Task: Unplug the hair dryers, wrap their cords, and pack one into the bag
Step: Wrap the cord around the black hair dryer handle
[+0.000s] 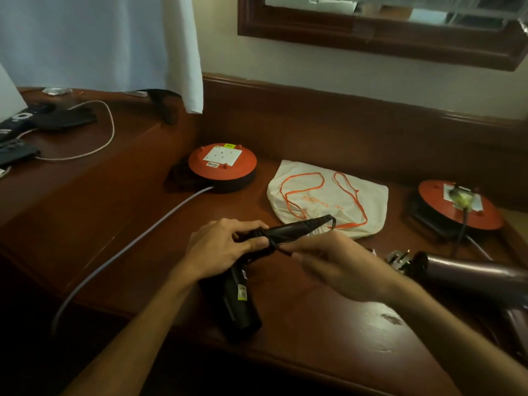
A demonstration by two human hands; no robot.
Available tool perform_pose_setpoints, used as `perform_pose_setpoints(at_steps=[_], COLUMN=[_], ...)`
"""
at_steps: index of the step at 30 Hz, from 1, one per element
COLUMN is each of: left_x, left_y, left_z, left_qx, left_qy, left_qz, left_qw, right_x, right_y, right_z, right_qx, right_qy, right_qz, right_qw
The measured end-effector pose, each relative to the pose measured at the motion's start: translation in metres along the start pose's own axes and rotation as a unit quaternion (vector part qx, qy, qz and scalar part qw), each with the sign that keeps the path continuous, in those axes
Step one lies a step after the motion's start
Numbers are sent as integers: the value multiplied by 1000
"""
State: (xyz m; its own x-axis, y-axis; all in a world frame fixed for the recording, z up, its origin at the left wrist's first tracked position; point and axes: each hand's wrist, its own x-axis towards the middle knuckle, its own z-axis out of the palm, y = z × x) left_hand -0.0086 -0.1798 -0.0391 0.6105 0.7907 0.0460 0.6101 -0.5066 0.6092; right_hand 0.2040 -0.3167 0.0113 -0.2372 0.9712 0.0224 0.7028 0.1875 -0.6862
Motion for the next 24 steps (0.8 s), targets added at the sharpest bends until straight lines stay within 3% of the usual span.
perform_pose_setpoints(at_steps=[2, 11, 15, 18, 21, 24], left_x=[-1, -2, -8, -15, -19, -20], left_y=[-1, 4, -1, -4, -5, 0], left_z=[-1, 0, -2, -2, -3, -4], left_qx=[-20, -61, -118, -137, -149, -80], left_qy=[-5, -22, -50, -52, -62, -89], left_qz=[3, 12, 37, 58, 73, 75], left_qw=[1000, 998, 991, 987, 984, 990], right_x=[-3, -13, -10, 0, 22, 45], right_y=[10, 59, 77, 78, 80, 67], right_z=[14, 48, 64, 61, 37, 14], right_qx=[-9, -52, -51, -5, -113, -202], right_qy=[35, 59, 133, 84, 35, -38], right_qz=[-11, -40, -65, 4, 32, 32], right_qw=[999, 996, 988, 996, 993, 978])
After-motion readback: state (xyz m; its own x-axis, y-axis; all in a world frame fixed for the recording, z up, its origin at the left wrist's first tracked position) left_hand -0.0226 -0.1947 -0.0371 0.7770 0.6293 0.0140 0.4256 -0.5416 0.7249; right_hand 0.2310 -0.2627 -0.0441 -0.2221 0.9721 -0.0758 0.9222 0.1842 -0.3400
